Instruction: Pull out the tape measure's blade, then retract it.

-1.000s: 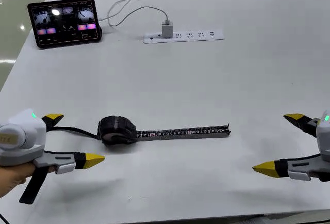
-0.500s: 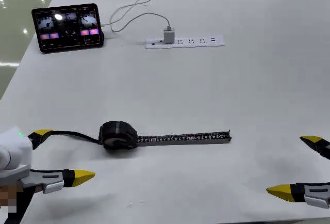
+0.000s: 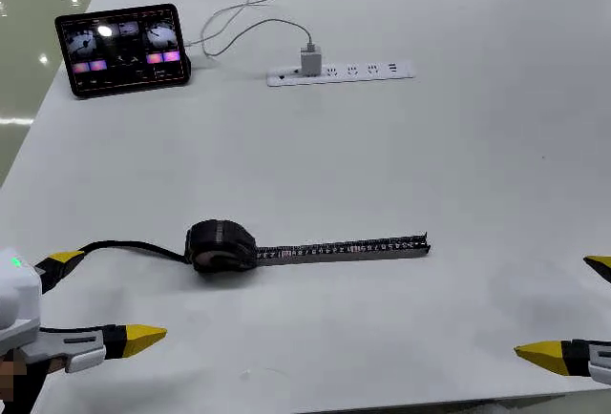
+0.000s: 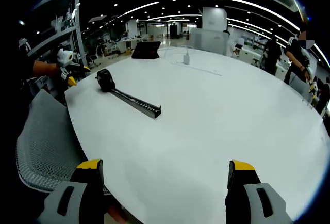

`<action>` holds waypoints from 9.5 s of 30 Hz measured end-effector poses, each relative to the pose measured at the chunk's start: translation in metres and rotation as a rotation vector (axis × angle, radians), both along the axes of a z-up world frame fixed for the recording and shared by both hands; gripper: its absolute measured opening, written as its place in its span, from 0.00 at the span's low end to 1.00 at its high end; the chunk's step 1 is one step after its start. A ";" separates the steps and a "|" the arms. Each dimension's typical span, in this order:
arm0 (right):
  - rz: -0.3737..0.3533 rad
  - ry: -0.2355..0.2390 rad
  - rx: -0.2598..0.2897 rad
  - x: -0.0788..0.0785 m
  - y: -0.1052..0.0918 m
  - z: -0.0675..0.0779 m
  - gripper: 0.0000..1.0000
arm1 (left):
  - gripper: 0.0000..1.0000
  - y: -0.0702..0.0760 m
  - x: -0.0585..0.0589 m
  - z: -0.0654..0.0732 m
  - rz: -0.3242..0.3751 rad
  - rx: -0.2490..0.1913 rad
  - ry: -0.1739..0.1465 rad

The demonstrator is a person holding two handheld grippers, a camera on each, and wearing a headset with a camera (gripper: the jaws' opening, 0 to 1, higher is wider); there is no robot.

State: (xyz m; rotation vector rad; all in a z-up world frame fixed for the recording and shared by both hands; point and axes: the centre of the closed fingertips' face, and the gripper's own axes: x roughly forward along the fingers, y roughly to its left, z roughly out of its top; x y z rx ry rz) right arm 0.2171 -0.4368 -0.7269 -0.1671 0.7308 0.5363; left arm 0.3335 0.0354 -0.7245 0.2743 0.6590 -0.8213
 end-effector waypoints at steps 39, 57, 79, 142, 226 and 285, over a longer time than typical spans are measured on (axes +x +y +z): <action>0.094 0.007 -0.077 0.001 -0.008 0.001 0.99 | 0.99 -0.010 0.002 0.002 0.015 0.005 0.000; 0.238 -0.007 -0.127 0.050 0.009 0.008 0.99 | 0.99 -0.054 0.029 0.022 0.171 -0.100 -0.046; 0.442 0.052 -0.229 0.088 0.035 0.011 0.99 | 0.99 -0.073 0.043 0.008 0.333 -0.107 -0.067; 0.761 0.086 -0.278 0.123 0.100 -0.043 0.54 | 0.99 -0.101 0.066 -0.009 0.443 -0.110 -0.249; 0.850 0.330 -0.465 0.111 0.100 -0.065 0.10 | 0.62 -0.104 0.064 -0.026 0.549 -0.099 -0.091; 0.809 0.378 -0.516 0.117 0.108 -0.070 0.09 | 0.61 -0.103 0.064 -0.032 0.550 -0.049 -0.055</action>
